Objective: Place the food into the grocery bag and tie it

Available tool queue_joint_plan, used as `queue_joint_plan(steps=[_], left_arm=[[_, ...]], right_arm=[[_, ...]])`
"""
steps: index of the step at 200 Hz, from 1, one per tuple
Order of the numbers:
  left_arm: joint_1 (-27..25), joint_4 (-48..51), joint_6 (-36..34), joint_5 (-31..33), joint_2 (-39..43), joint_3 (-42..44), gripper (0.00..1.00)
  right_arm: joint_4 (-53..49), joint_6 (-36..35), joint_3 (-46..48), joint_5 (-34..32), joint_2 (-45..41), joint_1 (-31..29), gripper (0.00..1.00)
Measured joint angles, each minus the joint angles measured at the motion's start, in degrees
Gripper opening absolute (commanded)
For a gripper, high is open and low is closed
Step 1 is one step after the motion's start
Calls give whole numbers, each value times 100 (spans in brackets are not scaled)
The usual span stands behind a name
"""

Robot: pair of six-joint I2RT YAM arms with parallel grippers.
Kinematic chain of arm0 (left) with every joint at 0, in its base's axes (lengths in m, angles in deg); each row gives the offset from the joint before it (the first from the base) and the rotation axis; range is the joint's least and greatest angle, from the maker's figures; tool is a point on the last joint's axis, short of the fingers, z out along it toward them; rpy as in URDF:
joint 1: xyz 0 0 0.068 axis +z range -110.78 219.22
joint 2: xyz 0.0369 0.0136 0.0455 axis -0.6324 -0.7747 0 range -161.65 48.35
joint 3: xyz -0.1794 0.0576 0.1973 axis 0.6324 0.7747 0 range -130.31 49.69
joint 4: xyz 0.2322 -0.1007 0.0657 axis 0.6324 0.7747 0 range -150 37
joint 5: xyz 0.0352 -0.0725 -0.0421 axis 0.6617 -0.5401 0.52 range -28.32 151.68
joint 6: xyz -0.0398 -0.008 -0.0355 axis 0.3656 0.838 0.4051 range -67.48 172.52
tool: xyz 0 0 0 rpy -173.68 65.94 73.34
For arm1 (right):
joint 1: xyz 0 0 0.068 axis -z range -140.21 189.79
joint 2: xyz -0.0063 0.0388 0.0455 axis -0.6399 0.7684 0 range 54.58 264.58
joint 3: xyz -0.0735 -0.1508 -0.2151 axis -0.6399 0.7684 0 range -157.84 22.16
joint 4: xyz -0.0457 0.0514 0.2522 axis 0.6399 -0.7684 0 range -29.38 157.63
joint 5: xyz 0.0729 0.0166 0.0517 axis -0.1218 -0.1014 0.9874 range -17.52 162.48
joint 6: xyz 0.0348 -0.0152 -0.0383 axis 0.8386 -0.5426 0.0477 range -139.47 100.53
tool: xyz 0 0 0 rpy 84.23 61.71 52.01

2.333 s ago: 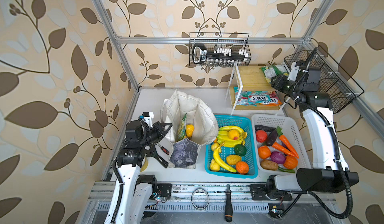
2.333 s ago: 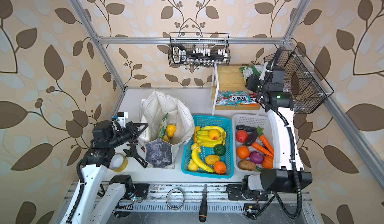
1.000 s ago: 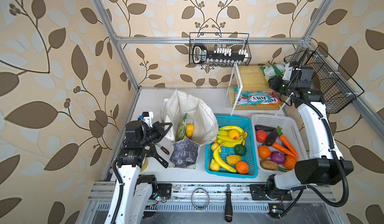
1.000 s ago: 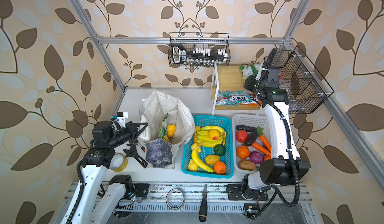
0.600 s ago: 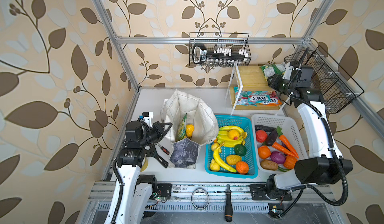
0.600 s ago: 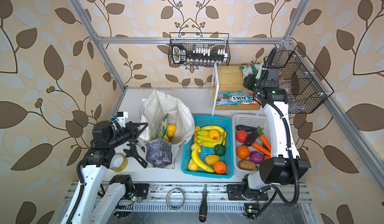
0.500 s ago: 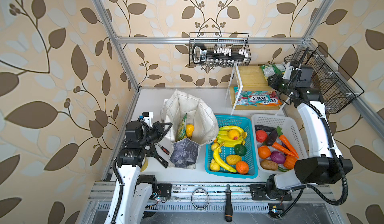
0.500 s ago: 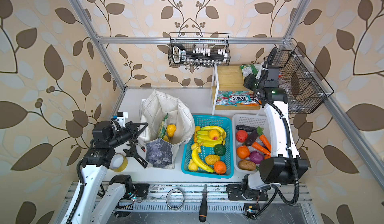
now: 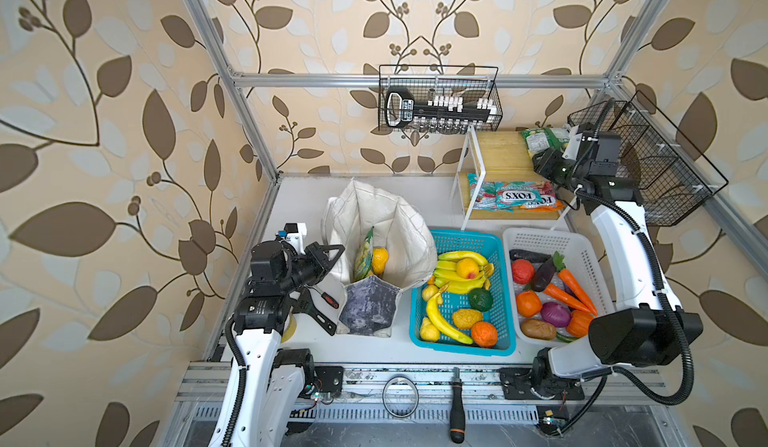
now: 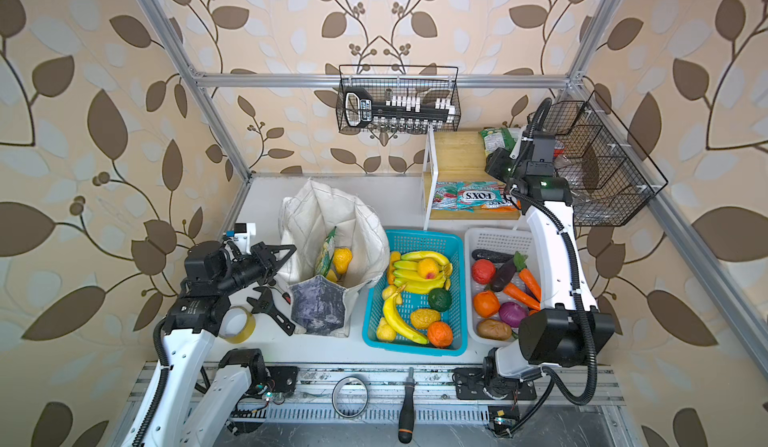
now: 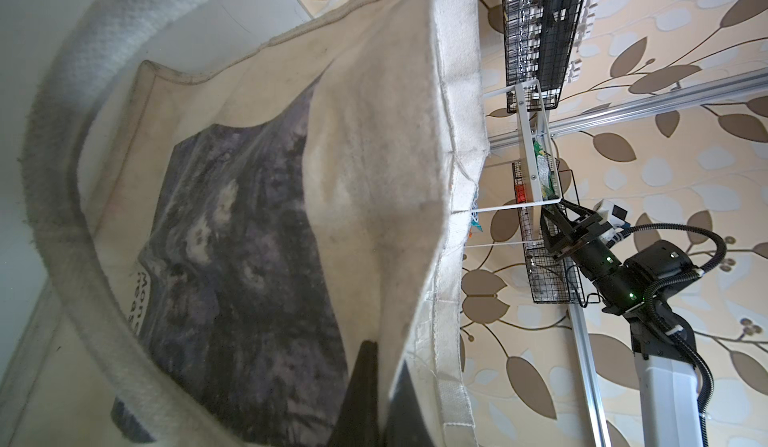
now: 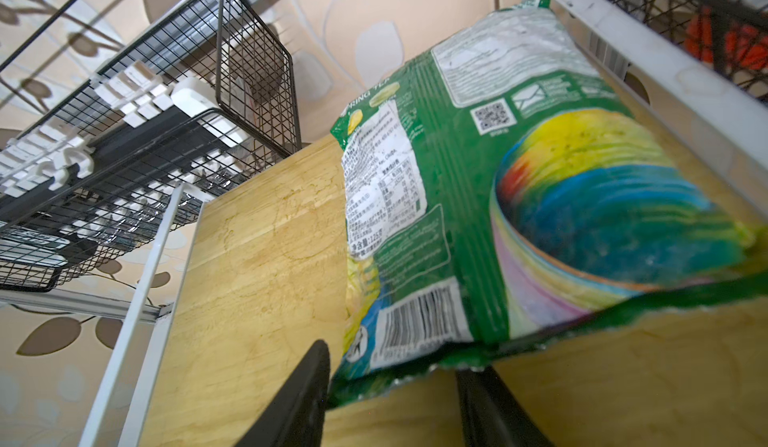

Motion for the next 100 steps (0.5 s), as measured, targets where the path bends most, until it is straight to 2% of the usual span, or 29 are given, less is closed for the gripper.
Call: queue_joint_plan(steps=[12, 42, 59, 90, 100], left_arm=[[0, 2, -2, 0, 2, 0, 0], [0, 7, -4, 0, 7, 0, 0], [0, 9, -9, 0, 7, 0, 0], [0, 33, -33, 0, 13, 0, 0], [0, 33, -35, 2, 31, 0, 0]], right_arm=[[9, 0, 2, 7, 7, 4, 43], [17, 28, 0, 33, 48, 20, 29], [68, 50, 0, 37, 81, 20, 28], [107, 35, 2, 74, 125, 31, 1], [153, 66, 39, 79, 125, 31, 0]])
